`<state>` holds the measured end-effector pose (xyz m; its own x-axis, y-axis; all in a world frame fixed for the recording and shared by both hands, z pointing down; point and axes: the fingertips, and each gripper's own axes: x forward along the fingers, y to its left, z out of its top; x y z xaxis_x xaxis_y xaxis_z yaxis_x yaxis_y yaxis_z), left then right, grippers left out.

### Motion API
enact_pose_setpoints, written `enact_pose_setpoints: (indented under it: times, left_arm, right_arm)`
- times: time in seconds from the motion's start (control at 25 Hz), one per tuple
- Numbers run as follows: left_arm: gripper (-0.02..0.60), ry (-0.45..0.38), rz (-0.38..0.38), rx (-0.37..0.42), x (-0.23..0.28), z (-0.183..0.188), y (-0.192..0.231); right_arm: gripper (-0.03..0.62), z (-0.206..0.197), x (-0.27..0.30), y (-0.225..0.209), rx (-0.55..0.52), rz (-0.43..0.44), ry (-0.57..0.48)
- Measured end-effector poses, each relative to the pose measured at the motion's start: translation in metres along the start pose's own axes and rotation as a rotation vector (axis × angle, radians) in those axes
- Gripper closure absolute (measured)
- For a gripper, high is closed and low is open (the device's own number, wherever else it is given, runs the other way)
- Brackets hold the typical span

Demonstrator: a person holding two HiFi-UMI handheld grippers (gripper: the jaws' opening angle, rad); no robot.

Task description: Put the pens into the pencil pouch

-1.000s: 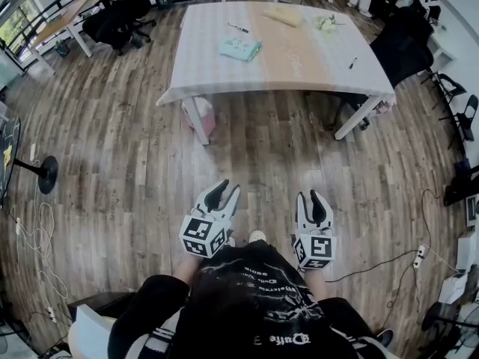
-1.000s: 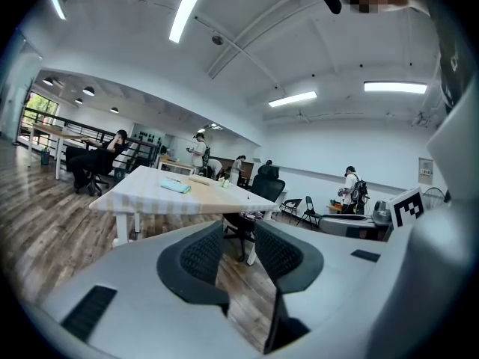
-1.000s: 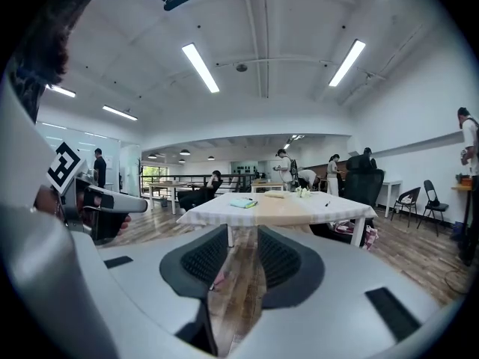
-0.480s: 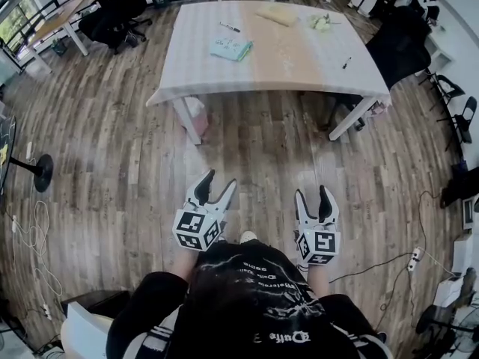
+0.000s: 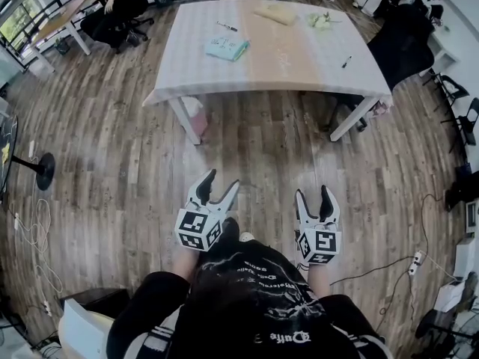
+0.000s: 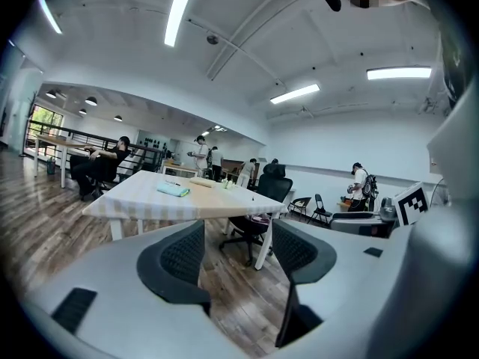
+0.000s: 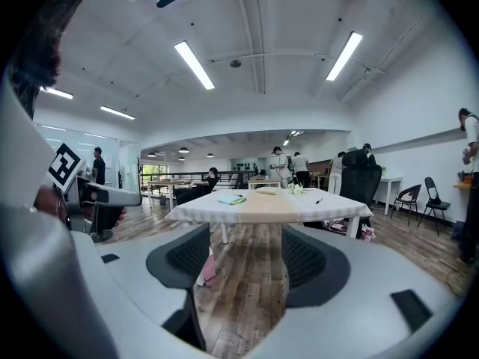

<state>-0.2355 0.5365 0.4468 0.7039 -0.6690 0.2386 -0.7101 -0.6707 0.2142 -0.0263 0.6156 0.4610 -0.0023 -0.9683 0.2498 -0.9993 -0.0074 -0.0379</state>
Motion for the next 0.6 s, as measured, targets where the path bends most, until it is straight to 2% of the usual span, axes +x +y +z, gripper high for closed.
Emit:
enact_pose_setpoints:
  times: [0.28, 0.6]
  left_arm:
    - [0.298, 0.012, -0.022, -0.001, 0.025, 0.000, 0.009]
    - [0.298, 0.033, -0.073, 0.002, 0.090, 0.016, 0.043]
  right_arm:
    - [0.306, -0.004, 0.019, -0.006, 0.013, -0.019, 0.004]
    - [0.307, 0.006, 0.080, -0.017, 0.020, -0.064, 0.022]
